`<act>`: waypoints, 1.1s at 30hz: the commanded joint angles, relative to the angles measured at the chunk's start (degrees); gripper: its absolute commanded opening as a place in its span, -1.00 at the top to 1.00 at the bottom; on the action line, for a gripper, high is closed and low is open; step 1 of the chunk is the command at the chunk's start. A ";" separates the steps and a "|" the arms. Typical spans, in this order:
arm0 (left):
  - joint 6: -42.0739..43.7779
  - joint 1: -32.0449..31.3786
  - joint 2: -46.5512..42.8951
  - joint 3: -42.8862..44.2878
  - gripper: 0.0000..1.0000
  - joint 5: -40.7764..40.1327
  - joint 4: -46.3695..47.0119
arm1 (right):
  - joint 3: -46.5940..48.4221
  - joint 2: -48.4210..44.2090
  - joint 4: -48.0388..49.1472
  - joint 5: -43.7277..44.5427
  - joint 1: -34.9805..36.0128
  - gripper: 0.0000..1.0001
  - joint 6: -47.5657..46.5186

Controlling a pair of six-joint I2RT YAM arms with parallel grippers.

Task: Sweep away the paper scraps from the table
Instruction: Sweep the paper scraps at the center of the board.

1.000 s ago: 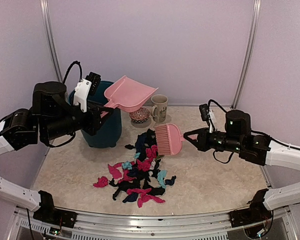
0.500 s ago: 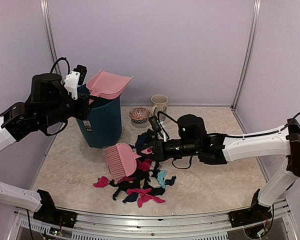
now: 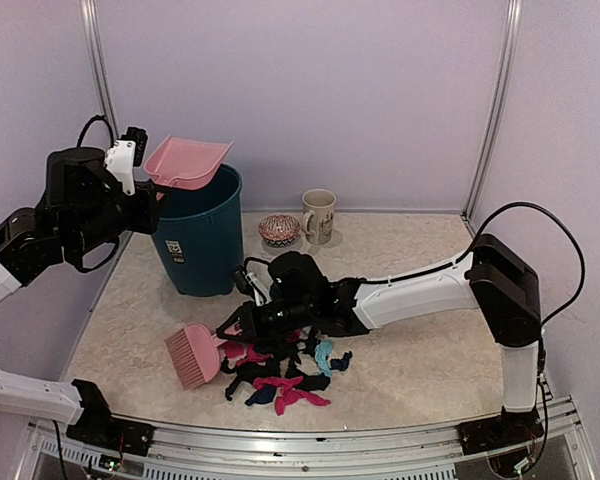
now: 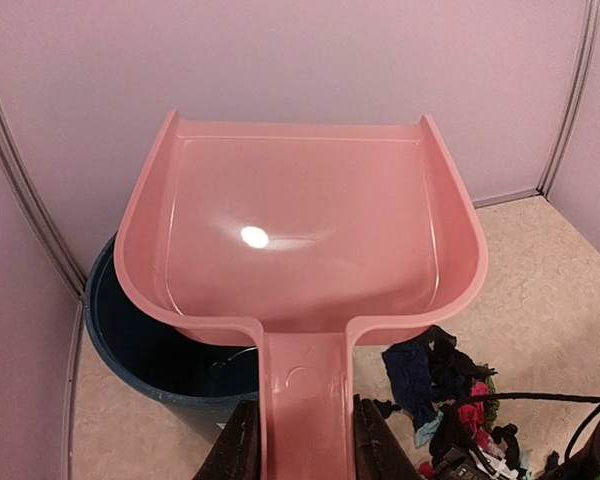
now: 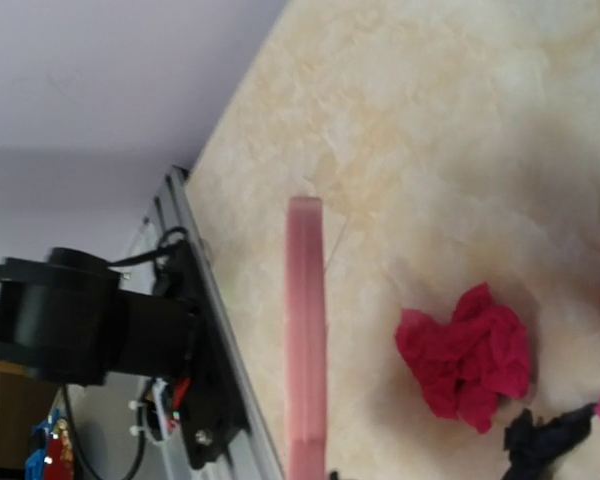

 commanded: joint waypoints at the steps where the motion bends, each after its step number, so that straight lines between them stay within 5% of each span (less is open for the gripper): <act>1: -0.45 0.45 -1.60 -1.14 1.00 -0.37 0.74 | 4.31 3.41 -4.55 0.17 0.79 1.00 0.98; 9: -0.39 0.52 -1.59 -1.65 1.00 1.28 1.16 | 3.68 2.90 -14.32 6.44 -0.07 1.00 -3.50; 33: -0.41 0.54 1.06 -3.04 1.00 4.21 2.53 | -23.40 -29.03 -27.79 25.01 -14.76 1.00 -10.57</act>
